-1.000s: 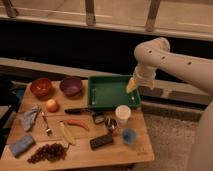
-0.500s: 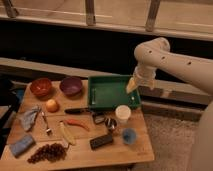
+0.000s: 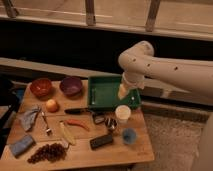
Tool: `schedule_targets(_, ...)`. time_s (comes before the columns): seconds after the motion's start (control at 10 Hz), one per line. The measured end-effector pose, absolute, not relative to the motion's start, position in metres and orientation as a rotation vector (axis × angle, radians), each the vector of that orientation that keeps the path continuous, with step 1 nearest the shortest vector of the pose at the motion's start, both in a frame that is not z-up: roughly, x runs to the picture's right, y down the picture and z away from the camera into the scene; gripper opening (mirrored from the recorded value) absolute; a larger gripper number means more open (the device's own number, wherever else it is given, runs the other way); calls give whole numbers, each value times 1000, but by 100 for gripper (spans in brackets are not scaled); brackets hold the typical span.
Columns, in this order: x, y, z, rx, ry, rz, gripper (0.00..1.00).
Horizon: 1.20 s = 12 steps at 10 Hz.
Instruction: Place pepper in metal cup
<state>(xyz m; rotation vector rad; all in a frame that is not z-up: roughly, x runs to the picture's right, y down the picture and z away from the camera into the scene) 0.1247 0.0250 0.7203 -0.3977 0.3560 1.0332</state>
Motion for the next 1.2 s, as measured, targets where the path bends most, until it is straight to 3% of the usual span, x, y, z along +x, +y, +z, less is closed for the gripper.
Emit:
schedule_targets(0.6, -45, 84, 704, -390, 284, 521, 75)
schedule_targets(1.2, -97, 131, 718, -506, 313, 359, 75)
